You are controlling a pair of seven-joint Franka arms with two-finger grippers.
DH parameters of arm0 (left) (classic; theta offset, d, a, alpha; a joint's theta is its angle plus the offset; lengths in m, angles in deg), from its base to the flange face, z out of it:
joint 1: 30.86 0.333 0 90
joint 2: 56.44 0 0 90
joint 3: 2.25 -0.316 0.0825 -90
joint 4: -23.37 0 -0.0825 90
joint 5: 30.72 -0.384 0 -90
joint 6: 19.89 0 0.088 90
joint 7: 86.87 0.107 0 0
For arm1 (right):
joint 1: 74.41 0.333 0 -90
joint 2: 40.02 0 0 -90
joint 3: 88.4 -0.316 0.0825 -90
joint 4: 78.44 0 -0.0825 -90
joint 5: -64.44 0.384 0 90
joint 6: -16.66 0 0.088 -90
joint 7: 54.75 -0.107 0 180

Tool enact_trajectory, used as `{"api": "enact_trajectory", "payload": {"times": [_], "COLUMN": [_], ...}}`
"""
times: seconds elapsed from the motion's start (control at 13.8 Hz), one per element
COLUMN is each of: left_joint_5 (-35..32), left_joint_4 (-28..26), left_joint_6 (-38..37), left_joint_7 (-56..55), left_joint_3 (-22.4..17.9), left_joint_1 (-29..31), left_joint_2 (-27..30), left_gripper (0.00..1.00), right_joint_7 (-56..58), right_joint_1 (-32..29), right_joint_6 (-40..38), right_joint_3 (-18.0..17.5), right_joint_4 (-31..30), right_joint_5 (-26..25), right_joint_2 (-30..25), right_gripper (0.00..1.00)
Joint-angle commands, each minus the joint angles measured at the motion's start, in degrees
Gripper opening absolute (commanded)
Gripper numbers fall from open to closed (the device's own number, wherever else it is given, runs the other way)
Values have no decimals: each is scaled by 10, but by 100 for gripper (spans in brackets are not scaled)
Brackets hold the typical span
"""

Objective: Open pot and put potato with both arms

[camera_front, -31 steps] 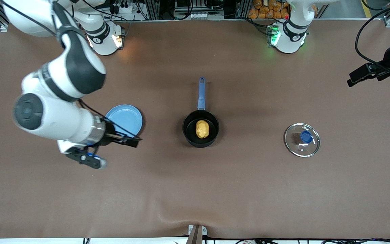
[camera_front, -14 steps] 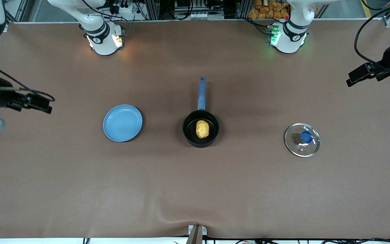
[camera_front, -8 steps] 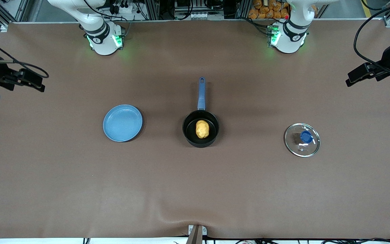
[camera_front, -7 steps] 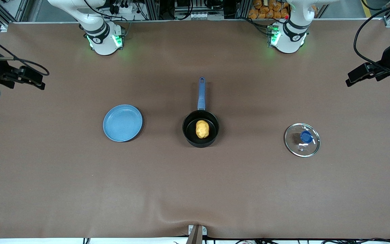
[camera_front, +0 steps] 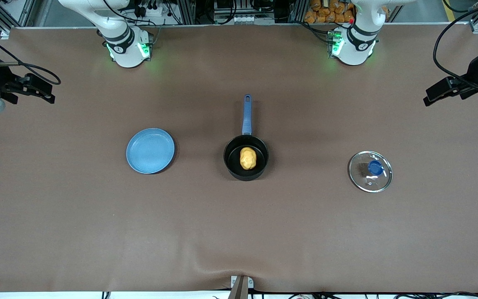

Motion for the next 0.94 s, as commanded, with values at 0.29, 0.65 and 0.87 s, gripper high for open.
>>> {"api": "enact_trajectory", "payload": {"times": [0.29,0.65,0.87], "left_joint_5": [-16,-25,-27], "left_joint_4": [10,11,16], "left_joint_6": [-7,-9,-17], "left_joint_7": [6,8,5], "left_joint_3": [33,33,30], "left_joint_1": [-1,4,3], "left_joint_2": [8,21,21], "left_gripper": [100,100,100], "right_joint_7": [43,67,63], "right_joint_1": [0,5,5], "right_joint_6": [-6,-6,1], "right_joint_3": [13,31,31], "right_joint_4": [19,16,17], "right_joint_5": [-11,-10,-3], "right_joint_2": [-1,-1,-1], "right_gripper": [100,100,100]}}
